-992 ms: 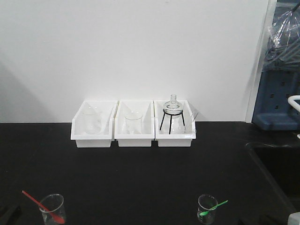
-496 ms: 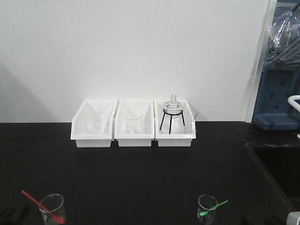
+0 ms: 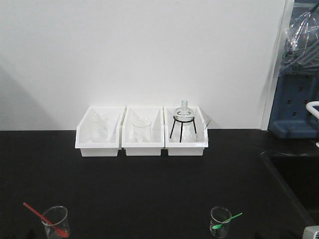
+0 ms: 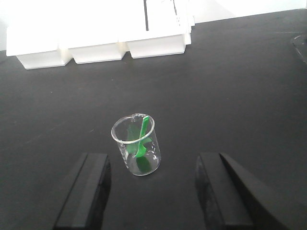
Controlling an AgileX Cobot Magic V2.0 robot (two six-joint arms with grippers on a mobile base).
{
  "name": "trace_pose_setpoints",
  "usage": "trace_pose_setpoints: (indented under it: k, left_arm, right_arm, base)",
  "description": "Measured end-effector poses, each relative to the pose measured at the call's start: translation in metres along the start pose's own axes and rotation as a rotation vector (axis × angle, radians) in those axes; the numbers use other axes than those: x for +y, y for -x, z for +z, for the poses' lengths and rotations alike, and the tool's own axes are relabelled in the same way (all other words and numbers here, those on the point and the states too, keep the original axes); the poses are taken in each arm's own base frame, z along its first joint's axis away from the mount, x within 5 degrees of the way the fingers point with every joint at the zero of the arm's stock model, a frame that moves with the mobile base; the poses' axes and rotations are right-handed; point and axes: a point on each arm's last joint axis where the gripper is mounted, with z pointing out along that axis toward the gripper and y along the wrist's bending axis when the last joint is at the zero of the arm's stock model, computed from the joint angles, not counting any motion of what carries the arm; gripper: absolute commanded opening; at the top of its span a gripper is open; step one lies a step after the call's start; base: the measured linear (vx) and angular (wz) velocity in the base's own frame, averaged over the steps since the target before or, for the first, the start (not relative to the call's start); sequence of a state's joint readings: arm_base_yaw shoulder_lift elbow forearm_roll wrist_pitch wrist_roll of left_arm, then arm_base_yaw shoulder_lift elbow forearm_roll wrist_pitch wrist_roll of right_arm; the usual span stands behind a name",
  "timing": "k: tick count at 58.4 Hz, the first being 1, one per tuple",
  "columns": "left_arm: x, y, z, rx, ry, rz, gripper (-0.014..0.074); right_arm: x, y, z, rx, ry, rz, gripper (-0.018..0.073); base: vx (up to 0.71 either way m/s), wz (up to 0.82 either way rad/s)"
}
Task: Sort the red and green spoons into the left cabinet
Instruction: 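Lower the left gripper to the red spoon in its beaker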
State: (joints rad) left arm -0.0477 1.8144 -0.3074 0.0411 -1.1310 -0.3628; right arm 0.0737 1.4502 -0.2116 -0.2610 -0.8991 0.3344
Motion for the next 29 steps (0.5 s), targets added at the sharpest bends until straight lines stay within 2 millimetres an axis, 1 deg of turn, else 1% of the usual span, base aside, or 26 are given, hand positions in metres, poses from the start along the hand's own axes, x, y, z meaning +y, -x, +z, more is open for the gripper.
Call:
trace_pose_setpoints:
  k: [13,16,17,19,29]
  left_arm:
    - [-0.002,0.001,0.003,-0.002,-0.015,-0.02,0.0419]
    - [-0.003,0.004,0.006,-0.014,-0.027,-0.031,0.0419]
    - [-0.005,0.01,0.012,-0.037,-0.04,-0.036,0.0419]
    - [-0.007,0.013,0.015,-0.051,-0.048,-0.037,0.0419]
    - [-0.011,0.025,0.025,-0.101,-0.067,-0.037,0.0419]
  right_arm:
    - [0.0,0.0,0.0,-0.001,0.0,0.0,0.0459]
    - [0.0,0.0,0.0,-0.001,0.0,0.0,0.0459]
    - [0.0,0.0,0.0,-0.001,0.0,0.0,0.0459]
    - [0.0,0.0,0.0,-0.001,0.0,0.0,0.0459]
    - [0.0,0.0,0.0,-0.001,0.0,0.0,0.0459]
  base:
    - [0.0,0.0]
    - [0.0,0.0]
    - [0.0,0.0]
    - [0.0,0.0]
    - [0.0,0.0]
